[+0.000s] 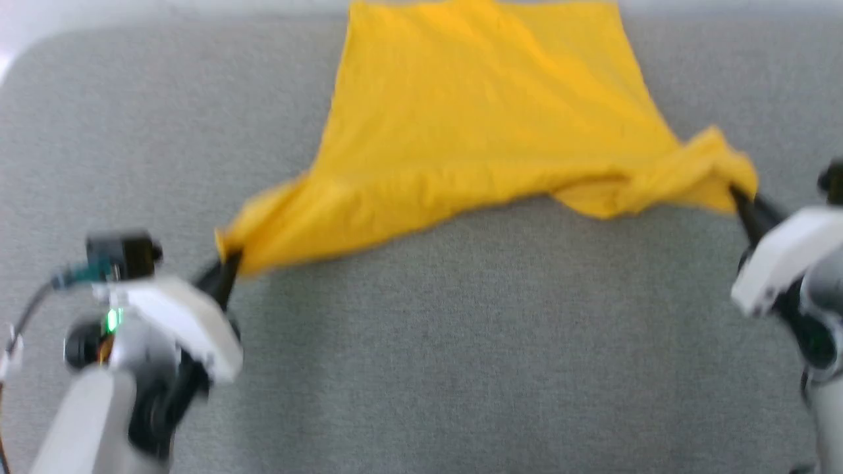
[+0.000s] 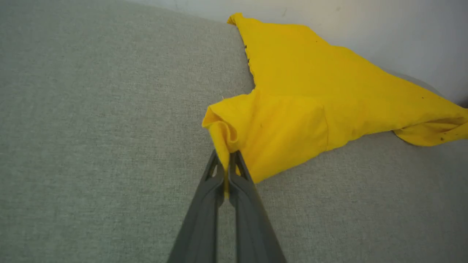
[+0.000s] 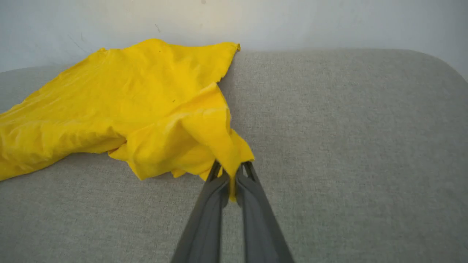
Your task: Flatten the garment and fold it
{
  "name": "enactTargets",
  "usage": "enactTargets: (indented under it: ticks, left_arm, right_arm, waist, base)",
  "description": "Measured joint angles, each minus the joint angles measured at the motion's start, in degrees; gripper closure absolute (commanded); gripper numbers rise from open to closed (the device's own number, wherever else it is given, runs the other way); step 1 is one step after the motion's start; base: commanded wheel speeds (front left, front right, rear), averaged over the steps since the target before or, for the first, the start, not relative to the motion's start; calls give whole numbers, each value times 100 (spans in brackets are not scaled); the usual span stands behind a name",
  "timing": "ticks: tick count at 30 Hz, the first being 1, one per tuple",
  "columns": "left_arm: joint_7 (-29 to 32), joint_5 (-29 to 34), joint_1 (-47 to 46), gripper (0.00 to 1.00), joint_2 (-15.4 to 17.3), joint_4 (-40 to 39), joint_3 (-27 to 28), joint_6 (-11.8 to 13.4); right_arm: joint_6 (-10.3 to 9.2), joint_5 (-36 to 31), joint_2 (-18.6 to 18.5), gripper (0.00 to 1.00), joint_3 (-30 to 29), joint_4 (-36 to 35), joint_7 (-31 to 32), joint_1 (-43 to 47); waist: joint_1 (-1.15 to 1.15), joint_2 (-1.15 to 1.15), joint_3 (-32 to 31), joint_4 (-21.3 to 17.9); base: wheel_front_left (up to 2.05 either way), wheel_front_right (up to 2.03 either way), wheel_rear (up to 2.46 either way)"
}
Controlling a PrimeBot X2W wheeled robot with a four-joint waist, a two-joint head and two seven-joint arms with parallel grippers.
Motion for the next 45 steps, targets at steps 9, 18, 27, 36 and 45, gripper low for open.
enactTargets:
  ticks: [9, 18, 27, 36, 45]
  left_arm:
    - [833, -336, 1956, 100, 188, -683, 19, 488]
    - [1059, -578, 2915, 100, 47, -890, -77, 683]
    - [412, -403, 2897, 100, -153, -636, -75, 747]
    - [-91, -365, 2805, 100, -346, -580, -36, 738]
    - [-419, -376, 2666, 100, -658, -780, -19, 748]
  right_arm:
    - [0, -413, 570, 100, -564, -500, 226, 1250]
    - [1, -849, 1011, 100, -1061, -449, 671, 2117]
    - [2, -1152, 1210, 18, -1262, -387, 933, 2395]
    - [-2, -1062, 1230, 0, -1291, -653, 666, 2495]
    - [-5, -846, 1135, 0, -1403, -1374, -980, 2000]
  waist:
    - [1, 0, -535, 30]
    - [2, 0, -632, 56]
    - [3, 0, -606, 37]
    - [3, 0, -687, 6]
    - [3, 0, -578, 170]
  base:
    - [0, 0, 0]
    - [0, 0, 0]
    - [0, 0, 0]
    - [0, 0, 0]
    - [0, 0, 0]
